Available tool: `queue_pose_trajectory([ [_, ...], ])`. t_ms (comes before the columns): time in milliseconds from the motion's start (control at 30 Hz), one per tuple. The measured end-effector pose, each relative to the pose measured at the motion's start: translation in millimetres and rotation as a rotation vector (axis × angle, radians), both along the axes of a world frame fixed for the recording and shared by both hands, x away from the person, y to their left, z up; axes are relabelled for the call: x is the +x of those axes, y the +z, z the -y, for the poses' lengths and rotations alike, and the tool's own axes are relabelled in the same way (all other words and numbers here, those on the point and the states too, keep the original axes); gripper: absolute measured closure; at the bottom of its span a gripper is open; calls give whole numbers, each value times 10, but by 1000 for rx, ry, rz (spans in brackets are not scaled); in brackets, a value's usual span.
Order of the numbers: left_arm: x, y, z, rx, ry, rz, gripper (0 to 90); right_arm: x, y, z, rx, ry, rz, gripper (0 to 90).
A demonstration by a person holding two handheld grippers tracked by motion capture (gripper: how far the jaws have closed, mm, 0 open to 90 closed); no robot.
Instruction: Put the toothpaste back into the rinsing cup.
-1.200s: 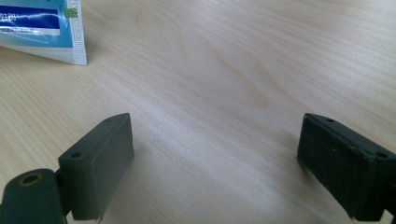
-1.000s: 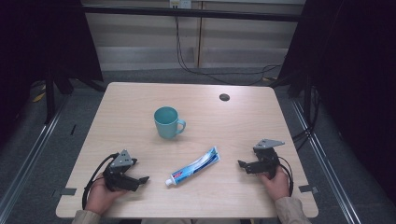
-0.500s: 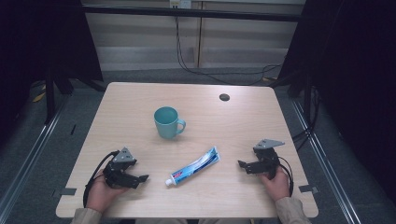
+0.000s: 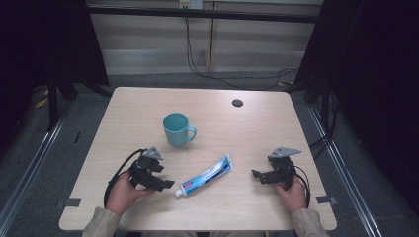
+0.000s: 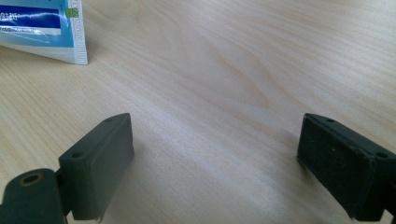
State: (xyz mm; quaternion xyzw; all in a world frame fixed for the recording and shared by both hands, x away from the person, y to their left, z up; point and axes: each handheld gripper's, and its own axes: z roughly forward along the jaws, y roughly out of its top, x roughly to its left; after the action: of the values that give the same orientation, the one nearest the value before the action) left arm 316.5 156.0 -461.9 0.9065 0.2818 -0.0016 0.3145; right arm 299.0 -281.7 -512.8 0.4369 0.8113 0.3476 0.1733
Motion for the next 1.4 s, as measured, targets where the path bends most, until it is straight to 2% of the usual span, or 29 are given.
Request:
queue_pose_trajectory([
  [67,25,13,78,18,-8,3,263,0,-1,-1,0,0,1,102],
  [133,64,13,131,24,-20,-18,266,0,0,-1,0,-1,1,102],
  [200,93,23,175,45,-29,-20,271,0,-1,-1,0,-1,1,102],
  [400,154,55,267,60,-40,-39,277,0,0,0,0,0,0,102],
  [600,174,114,344,83,-54,-33,279,0,0,0,0,-1,-1,102],
  [733,209,163,407,111,-80,-44,280,0,0,0,0,0,0,102],
  [800,218,175,439,110,-85,-54,280,0,0,-1,0,-1,0,101],
  [967,248,220,520,111,-95,-42,278,0,0,0,0,0,0,101],
  [1400,326,262,741,121,-123,-49,279,0,0,0,0,-1,-1,101],
])
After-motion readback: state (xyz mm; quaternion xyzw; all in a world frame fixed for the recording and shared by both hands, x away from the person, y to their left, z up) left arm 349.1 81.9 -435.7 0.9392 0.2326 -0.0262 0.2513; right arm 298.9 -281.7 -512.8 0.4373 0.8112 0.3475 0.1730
